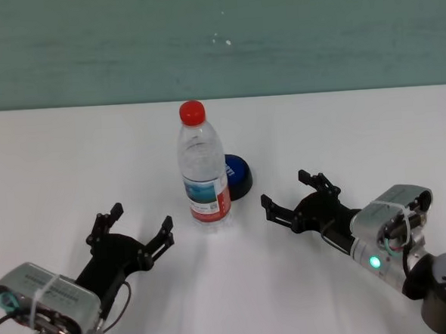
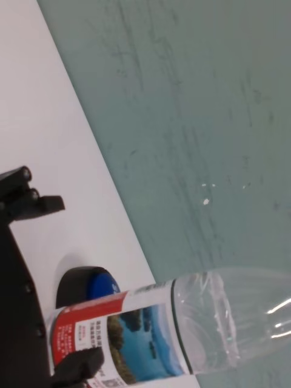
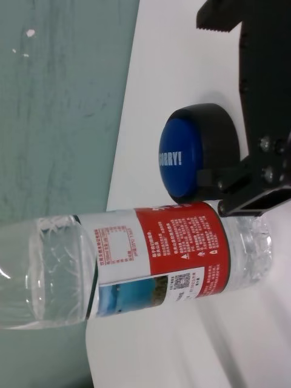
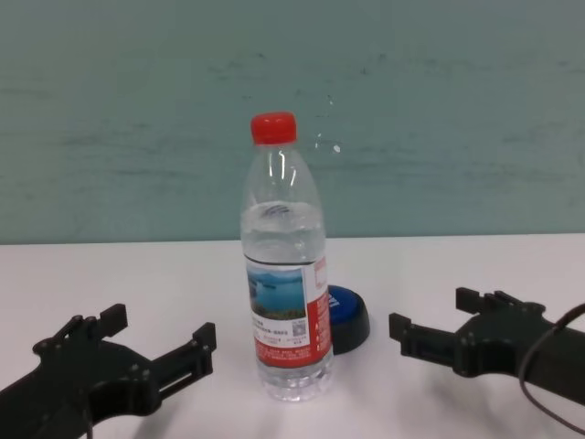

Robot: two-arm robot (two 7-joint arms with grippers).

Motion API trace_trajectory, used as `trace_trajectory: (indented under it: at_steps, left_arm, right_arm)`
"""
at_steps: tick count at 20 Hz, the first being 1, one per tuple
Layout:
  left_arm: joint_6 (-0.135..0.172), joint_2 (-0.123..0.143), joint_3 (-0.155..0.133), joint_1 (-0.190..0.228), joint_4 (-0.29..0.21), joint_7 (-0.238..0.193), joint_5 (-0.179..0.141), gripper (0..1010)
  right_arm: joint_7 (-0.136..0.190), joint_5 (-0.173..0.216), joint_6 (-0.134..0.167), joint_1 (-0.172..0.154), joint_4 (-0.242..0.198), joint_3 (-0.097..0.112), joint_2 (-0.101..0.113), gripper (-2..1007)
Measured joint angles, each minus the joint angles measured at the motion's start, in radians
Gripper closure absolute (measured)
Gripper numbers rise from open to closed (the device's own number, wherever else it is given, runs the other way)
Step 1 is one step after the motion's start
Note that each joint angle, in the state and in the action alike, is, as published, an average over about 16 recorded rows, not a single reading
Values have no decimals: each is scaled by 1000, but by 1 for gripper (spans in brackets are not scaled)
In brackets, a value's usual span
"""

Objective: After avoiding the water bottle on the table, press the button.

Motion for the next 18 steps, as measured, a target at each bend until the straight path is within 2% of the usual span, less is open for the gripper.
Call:
trace_trajectory:
  at_steps: [6,18]
  left_arm:
    - [0,0,0,0,0,0,0,10]
    - [0,0,0,0,0,0,0,10]
  right_arm:
    - [5,-13,2,16,17,-11,-1,1]
    - [11,-17,-16,10,10,-11,0,1]
